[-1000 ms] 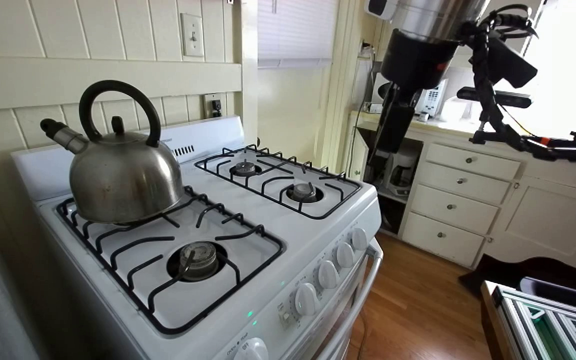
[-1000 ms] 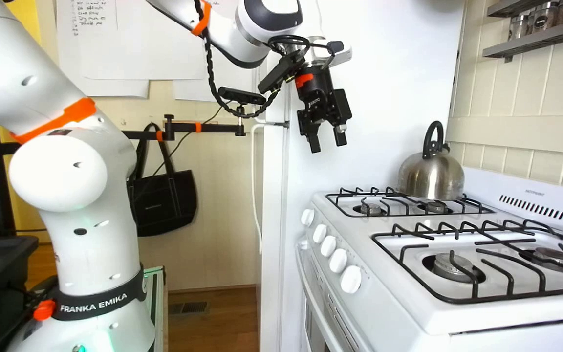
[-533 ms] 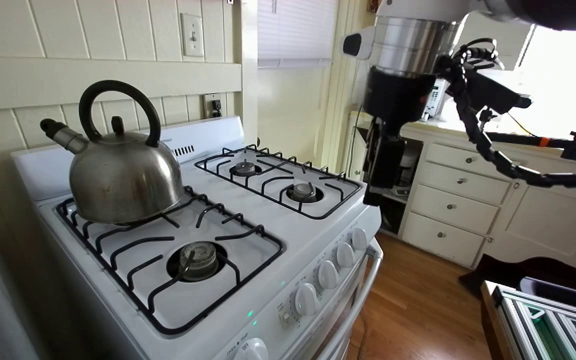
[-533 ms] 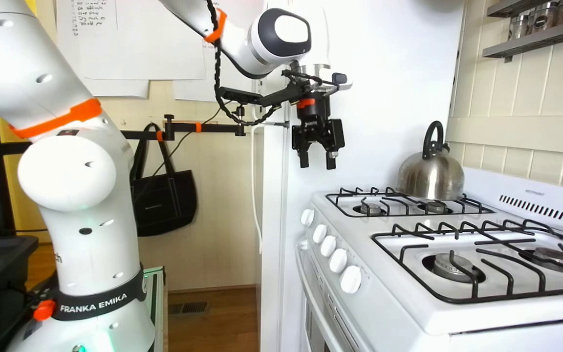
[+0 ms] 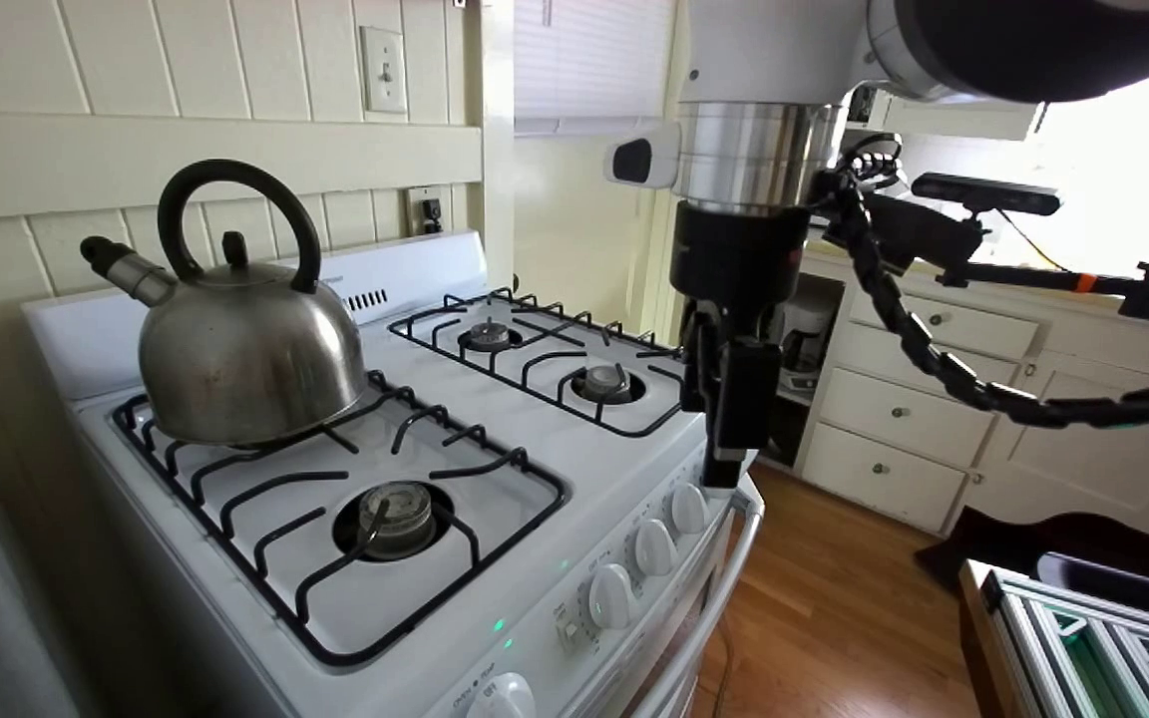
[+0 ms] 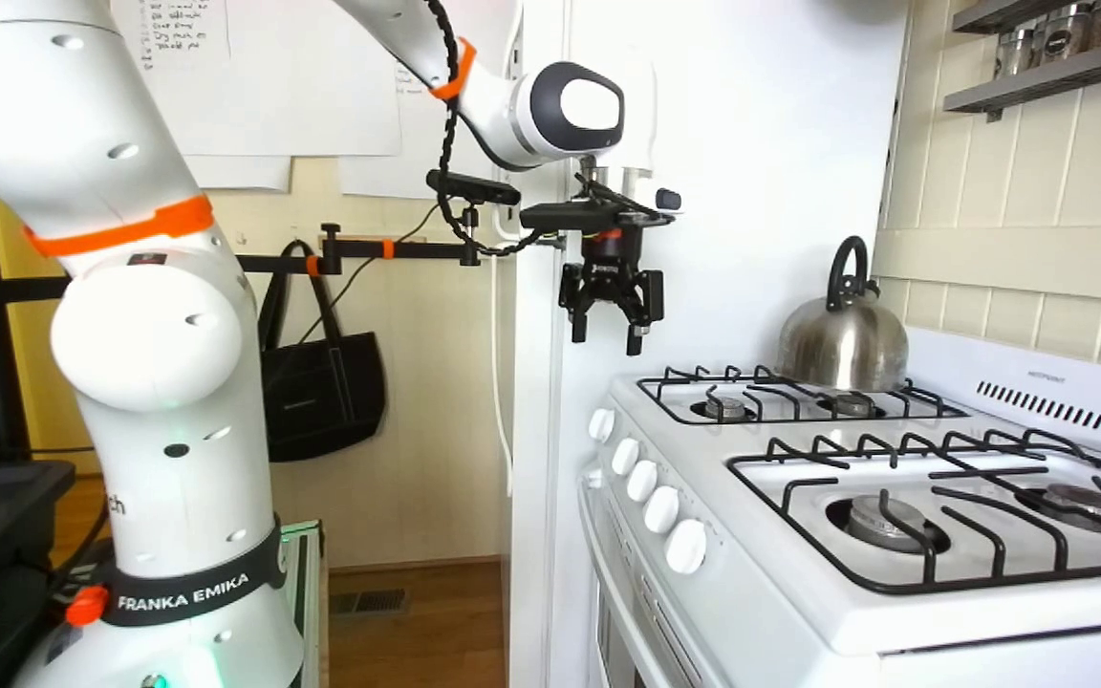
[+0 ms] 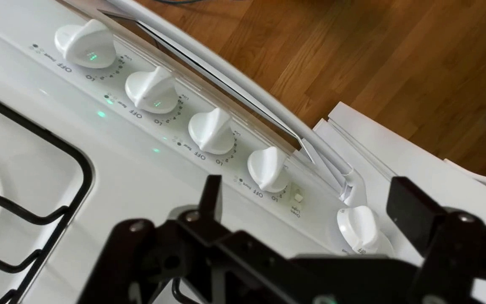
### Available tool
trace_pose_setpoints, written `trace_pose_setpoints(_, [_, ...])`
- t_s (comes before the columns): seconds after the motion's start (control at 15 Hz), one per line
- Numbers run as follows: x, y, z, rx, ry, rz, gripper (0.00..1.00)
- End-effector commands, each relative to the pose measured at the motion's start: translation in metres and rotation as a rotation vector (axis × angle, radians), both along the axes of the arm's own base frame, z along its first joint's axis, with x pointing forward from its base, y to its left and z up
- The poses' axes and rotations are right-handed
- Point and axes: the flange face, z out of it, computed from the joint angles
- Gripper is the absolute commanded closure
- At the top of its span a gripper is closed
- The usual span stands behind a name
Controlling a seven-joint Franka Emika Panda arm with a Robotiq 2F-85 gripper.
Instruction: Turn the stove's second-last knob to the left
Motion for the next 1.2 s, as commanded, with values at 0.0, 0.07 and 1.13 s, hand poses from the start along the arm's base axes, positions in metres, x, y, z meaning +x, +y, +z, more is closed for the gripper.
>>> trace_pose_setpoints(0.0, [0.000,0.000,0.000,0.000,0.001,0.000,0.00])
trace_pose_setpoints(0.07, [0.000,-0.001,0.000,0.000,0.000,-0.002,0.00])
trace_pose_setpoints(1.13, [-0.008,0.048,-0.051,0.148,0.006,-0.098,0.00])
